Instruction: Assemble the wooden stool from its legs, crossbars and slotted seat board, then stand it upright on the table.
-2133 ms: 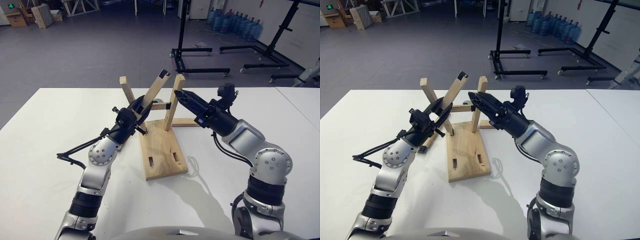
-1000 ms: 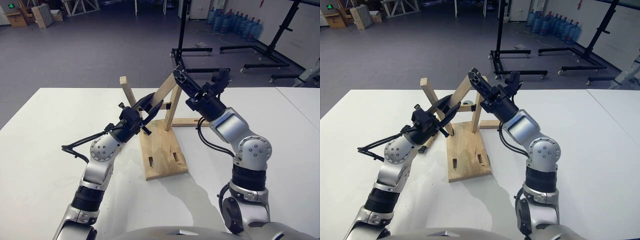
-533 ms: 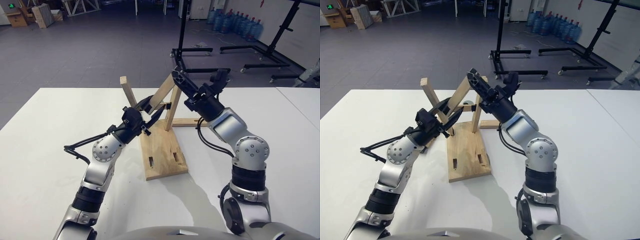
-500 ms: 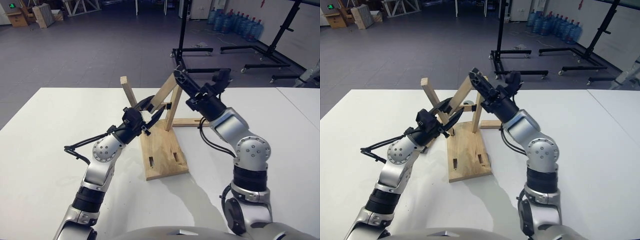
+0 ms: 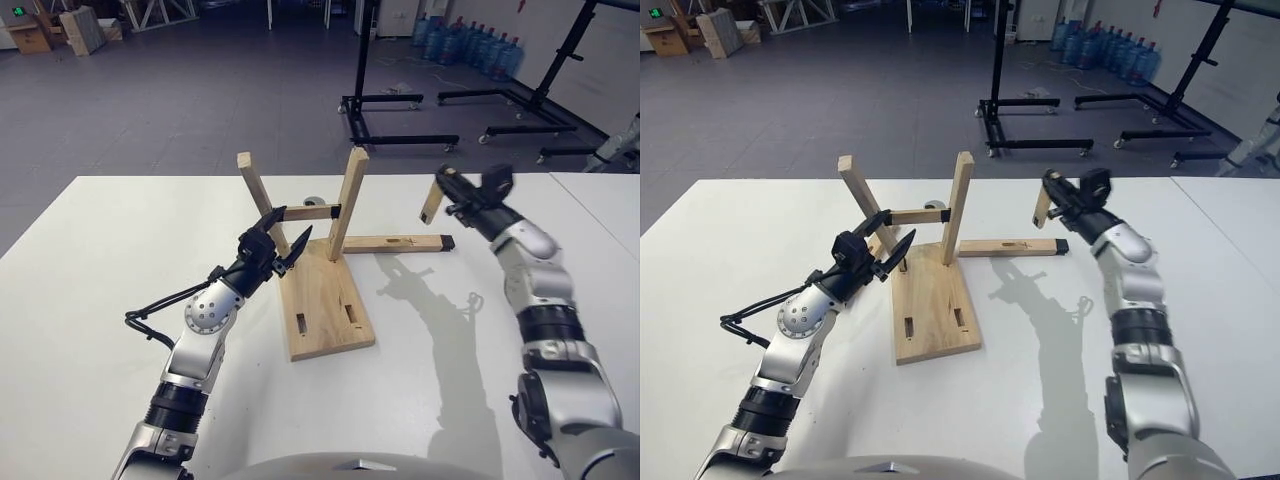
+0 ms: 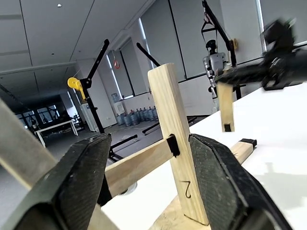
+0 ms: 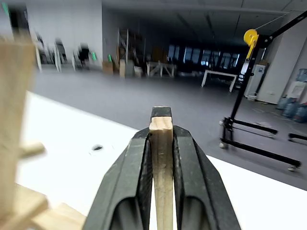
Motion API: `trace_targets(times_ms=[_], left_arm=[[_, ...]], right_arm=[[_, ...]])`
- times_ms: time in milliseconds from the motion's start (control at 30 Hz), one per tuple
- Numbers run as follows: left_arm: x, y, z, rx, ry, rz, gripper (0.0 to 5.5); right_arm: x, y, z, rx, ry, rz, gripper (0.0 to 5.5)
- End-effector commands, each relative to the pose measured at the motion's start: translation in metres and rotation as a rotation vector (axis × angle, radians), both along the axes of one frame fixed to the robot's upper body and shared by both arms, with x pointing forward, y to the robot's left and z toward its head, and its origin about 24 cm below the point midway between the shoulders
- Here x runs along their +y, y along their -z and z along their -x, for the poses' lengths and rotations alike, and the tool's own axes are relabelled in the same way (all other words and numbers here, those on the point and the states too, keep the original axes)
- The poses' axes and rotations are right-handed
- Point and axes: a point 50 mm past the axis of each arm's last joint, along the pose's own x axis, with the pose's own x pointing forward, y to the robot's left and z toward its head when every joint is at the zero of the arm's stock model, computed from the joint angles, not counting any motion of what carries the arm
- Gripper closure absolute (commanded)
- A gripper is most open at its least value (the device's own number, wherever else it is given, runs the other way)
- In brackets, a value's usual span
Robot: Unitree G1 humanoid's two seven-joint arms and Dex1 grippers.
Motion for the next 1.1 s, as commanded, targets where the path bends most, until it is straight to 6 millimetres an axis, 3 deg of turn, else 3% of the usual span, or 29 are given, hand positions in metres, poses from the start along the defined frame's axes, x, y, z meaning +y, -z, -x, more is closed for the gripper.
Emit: trace_targets(times_ms=[33, 233, 333, 500, 667, 767, 867, 1000, 1100], left_arm=[[-0.003, 0.002, -0.003, -0.006, 0.008, -0.019, 2.57], [-0.005, 0.003, -0.004, -0.005, 0.027, -0.016, 2.57], [-0.005, 0.005, -0.005, -0.001, 0.030, -0.019, 2.57], [-0.008, 0.002, -0.007, -0.013, 0.040, -0.028, 2.57], [0.004, 0.005, 0.002, -0.016, -0.033, -0.020, 2.57], [0.012, 0.008, 0.009, -0.009, -0.082, -0.017, 2.57], [0.016, 0.009, 0.012, -0.005, -0.113, -0.023, 2.57], [0.017, 0.008, 0.011, -0.013, -0.127, -0.029, 2.57], [0.021, 0.009, 0.010, -0.016, -0.144, -0.033, 2.57]], right_arm=[[-0.006, 0.011, -0.016, 0.020, 0.184, 0.120, 5.11], [-0.025, 0.032, -0.005, 0.065, 0.313, 0.128, 5.11], [-0.025, 0.034, -0.005, 0.055, 0.346, 0.079, 5.11], [-0.022, 0.057, 0.003, 0.197, 0.271, 0.052, 5.11], [-0.041, 0.075, 0.041, 0.176, 0.214, 0.139, 5.11], [-0.028, 0.051, 0.069, 0.117, 0.172, 0.062, 5.11], [-0.001, 0.016, 0.088, 0.118, 0.055, -0.017, 5.11], [0.015, -0.038, 0.089, 0.052, -0.032, -0.019, 5.11], [0.019, -0.092, 0.087, -0.036, -0.069, -0.022, 5.11]])
